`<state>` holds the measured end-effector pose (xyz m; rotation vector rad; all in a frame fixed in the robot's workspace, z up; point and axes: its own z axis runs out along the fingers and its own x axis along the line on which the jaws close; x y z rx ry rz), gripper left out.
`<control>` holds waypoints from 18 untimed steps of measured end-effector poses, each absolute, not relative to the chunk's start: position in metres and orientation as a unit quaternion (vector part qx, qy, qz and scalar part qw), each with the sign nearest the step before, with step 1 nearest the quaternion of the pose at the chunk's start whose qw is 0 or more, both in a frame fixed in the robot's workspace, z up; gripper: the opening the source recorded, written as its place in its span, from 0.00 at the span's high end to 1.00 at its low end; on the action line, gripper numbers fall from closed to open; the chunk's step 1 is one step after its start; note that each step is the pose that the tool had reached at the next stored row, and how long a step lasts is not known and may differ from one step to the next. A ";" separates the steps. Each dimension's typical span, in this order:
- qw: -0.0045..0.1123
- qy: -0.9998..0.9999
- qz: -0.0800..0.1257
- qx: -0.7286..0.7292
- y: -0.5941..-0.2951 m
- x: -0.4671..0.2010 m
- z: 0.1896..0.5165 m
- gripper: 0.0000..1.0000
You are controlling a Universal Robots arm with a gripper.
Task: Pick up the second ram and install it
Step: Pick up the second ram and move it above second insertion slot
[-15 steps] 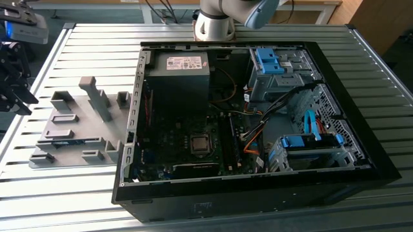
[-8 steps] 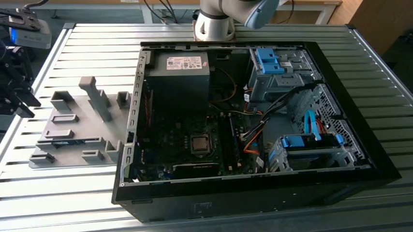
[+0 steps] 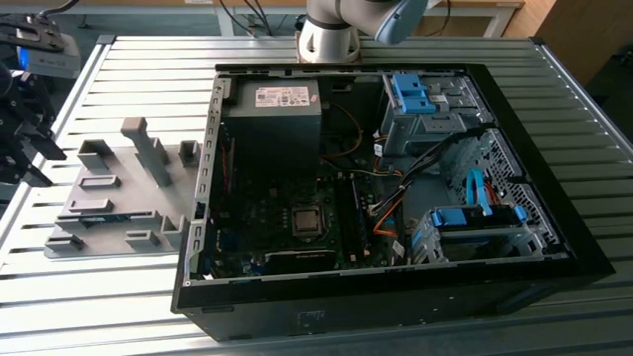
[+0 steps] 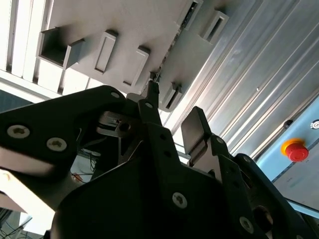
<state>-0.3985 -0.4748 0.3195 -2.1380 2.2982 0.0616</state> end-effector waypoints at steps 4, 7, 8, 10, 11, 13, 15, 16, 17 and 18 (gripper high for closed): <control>0.001 0.732 0.020 -0.681 -0.475 -0.399 0.312 0.54; 0.001 0.732 0.020 -0.681 -0.475 -0.400 0.307 0.54; 0.001 0.732 0.020 -0.681 -0.475 -0.400 0.305 0.54; 0.001 0.732 0.020 -0.681 -0.475 -0.400 0.301 0.54; 0.001 0.732 0.020 -0.681 -0.475 -0.400 0.301 0.54; 0.001 0.732 0.020 -0.681 -0.475 -0.400 0.301 0.54; 0.001 0.732 0.020 -0.681 -0.475 -0.400 0.301 0.54; 0.002 0.732 0.020 -0.681 -0.475 -0.400 0.300 0.54; 0.001 0.732 0.020 -0.681 -0.475 -0.400 0.299 0.54; 0.001 0.732 0.020 -0.681 -0.475 -0.400 0.299 0.54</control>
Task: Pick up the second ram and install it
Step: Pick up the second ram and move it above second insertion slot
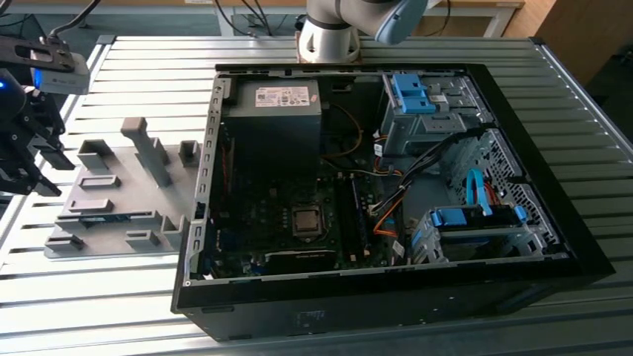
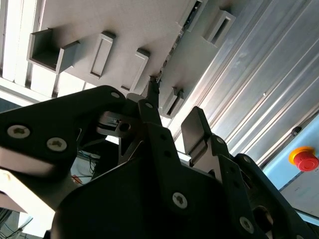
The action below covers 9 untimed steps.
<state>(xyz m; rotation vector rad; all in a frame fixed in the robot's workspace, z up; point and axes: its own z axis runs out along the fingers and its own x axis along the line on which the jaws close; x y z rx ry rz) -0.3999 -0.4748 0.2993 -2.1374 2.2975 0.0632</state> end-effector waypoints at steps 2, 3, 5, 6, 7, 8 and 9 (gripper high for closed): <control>0.001 0.732 0.020 -0.681 -0.475 -0.400 0.299 0.54; 0.001 0.732 0.020 -0.681 -0.475 -0.400 0.299 0.54; 0.001 0.732 0.020 -0.681 -0.475 -0.400 0.299 0.54; 0.001 0.732 0.020 -0.681 -0.475 -0.400 0.299 0.54; 0.001 0.732 0.020 -0.681 -0.475 -0.400 0.299 0.54; 0.001 0.732 0.020 -0.681 -0.475 -0.400 0.299 0.54; 0.001 0.732 0.020 -0.681 -0.475 -0.400 0.299 0.54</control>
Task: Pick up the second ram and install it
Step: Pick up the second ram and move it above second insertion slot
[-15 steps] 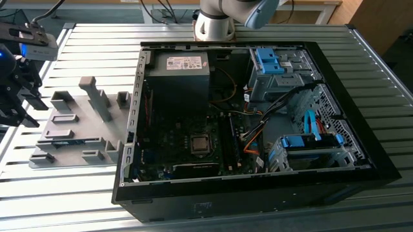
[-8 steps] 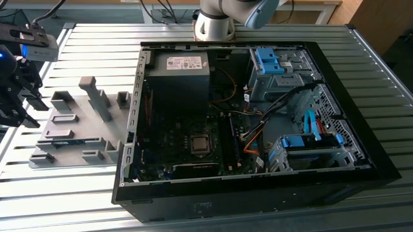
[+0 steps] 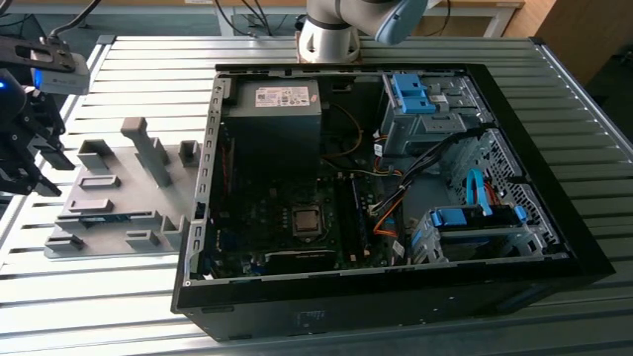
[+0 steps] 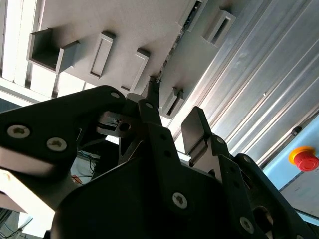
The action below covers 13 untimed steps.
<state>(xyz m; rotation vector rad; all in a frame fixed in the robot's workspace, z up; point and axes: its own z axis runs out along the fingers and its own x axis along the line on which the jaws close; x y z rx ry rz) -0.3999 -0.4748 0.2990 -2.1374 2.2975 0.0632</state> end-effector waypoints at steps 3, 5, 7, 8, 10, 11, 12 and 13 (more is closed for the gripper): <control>0.002 0.732 0.020 -0.681 -0.475 -0.400 0.295 0.54; 0.002 0.731 0.020 -0.682 -0.475 -0.400 0.292 0.54; 0.001 0.723 0.020 -0.690 -0.475 -0.400 0.288 0.54; 0.001 0.718 0.020 -0.695 -0.475 -0.400 0.286 0.54; 0.001 0.716 0.020 -0.697 -0.475 -0.400 0.283 0.54; 0.001 0.716 0.020 -0.697 -0.475 -0.400 0.281 0.54; 0.001 0.716 0.020 -0.697 -0.475 -0.400 0.279 0.54; 0.001 0.716 0.020 -0.697 -0.475 -0.400 0.277 0.54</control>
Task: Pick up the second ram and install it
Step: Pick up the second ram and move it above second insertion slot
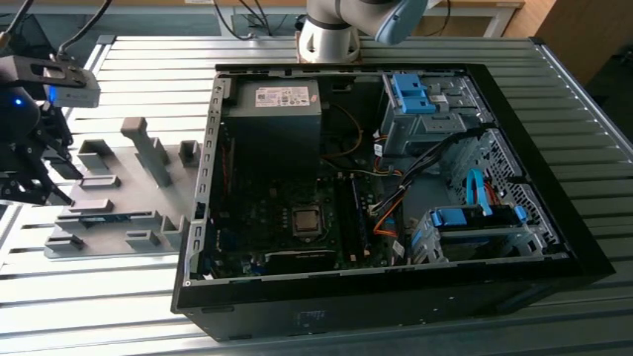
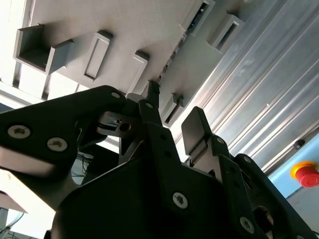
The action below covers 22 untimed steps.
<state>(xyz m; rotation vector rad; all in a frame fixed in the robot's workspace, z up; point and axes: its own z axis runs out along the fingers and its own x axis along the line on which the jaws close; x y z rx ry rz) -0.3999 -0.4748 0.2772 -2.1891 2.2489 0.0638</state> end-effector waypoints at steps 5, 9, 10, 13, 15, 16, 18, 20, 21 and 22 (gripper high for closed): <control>0.001 0.716 0.020 -0.697 -0.475 -0.400 0.270 0.54; 0.002 0.716 0.020 -0.697 -0.475 -0.400 0.269 0.54; 0.002 0.716 0.020 -0.697 -0.475 -0.400 0.268 0.54; 0.002 0.716 0.020 -0.697 -0.474 -0.400 0.262 0.54; 0.002 0.716 0.020 -0.697 -0.474 -0.400 0.259 0.54; 0.002 0.717 0.020 -0.697 -0.474 -0.400 0.257 0.54; 0.002 0.716 0.020 -0.697 -0.474 -0.399 0.253 0.54; 0.002 0.716 0.020 -0.697 -0.474 -0.399 0.250 0.56; 0.002 0.716 0.020 -0.697 -0.474 -0.399 0.248 0.62; 0.002 0.716 0.020 -0.697 -0.474 -0.399 0.246 0.62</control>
